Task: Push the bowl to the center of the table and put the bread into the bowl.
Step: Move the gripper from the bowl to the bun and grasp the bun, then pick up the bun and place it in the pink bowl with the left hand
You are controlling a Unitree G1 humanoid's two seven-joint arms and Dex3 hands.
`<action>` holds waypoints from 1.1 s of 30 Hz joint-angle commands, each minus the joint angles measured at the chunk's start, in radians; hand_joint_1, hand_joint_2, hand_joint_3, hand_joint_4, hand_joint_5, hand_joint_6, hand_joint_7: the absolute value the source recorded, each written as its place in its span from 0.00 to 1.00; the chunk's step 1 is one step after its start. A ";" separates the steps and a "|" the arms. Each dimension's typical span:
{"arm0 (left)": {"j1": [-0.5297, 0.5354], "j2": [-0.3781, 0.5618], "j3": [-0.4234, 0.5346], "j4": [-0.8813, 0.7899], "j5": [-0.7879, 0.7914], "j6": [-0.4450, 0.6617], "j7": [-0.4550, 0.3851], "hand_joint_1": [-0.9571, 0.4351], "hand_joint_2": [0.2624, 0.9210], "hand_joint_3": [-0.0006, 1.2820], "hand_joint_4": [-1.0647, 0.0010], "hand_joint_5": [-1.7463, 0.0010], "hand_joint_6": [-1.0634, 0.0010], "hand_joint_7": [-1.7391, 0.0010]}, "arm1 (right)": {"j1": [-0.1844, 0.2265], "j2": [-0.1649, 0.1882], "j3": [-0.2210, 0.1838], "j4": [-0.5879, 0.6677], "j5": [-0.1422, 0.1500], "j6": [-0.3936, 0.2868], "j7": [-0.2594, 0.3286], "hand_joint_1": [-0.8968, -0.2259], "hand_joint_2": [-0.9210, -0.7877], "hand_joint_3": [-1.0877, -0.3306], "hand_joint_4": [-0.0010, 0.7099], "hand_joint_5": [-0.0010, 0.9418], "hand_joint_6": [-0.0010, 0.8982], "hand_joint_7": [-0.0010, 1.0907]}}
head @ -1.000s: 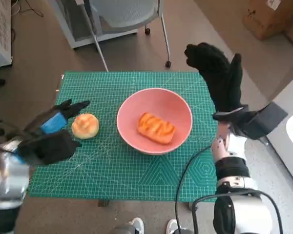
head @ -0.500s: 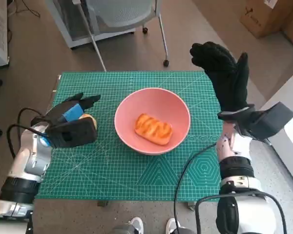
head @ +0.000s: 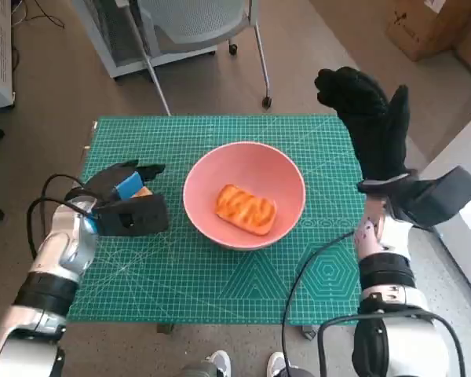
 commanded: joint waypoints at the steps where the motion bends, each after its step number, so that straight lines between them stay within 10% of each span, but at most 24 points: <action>1: -0.016 0.012 -0.027 0.015 0.033 0.041 -0.030 0.76 0.96 0.03 0.53 0.96 0.40 0.95 | 0.030 0.000 0.004 -0.001 -0.009 -0.003 -0.021 0.51 0.00 0.61 0.59 0.00 0.60 0.00; 6: -0.016 0.021 -0.048 0.007 0.059 0.087 -0.064 0.76 0.99 0.04 0.30 0.92 0.25 0.92 | 0.031 0.004 0.009 0.000 -0.010 -0.003 -0.027 0.51 0.00 0.61 0.59 0.00 0.60 0.00; 8: -0.015 0.026 -0.049 0.004 0.062 0.091 -0.075 0.72 1.00 0.08 0.37 0.54 0.38 0.55 | 0.030 0.006 0.010 0.001 -0.010 -0.001 -0.028 0.50 0.00 0.60 0.59 0.00 0.60 0.00; 13: -0.009 0.042 -0.047 -0.012 0.057 0.095 -0.099 0.69 1.00 0.08 0.41 0.32 0.40 0.38 | 0.028 0.011 0.014 0.004 -0.008 0.003 -0.029 0.49 0.00 0.61 0.59 0.00 0.60 0.00; 33: 0.034 0.098 0.025 -0.159 0.019 0.110 -0.113 0.69 1.00 0.08 0.42 0.28 0.40 0.34 | 0.022 0.031 0.011 0.000 0.013 0.023 0.001 0.51 0.00 0.62 0.59 0.00 0.60 0.00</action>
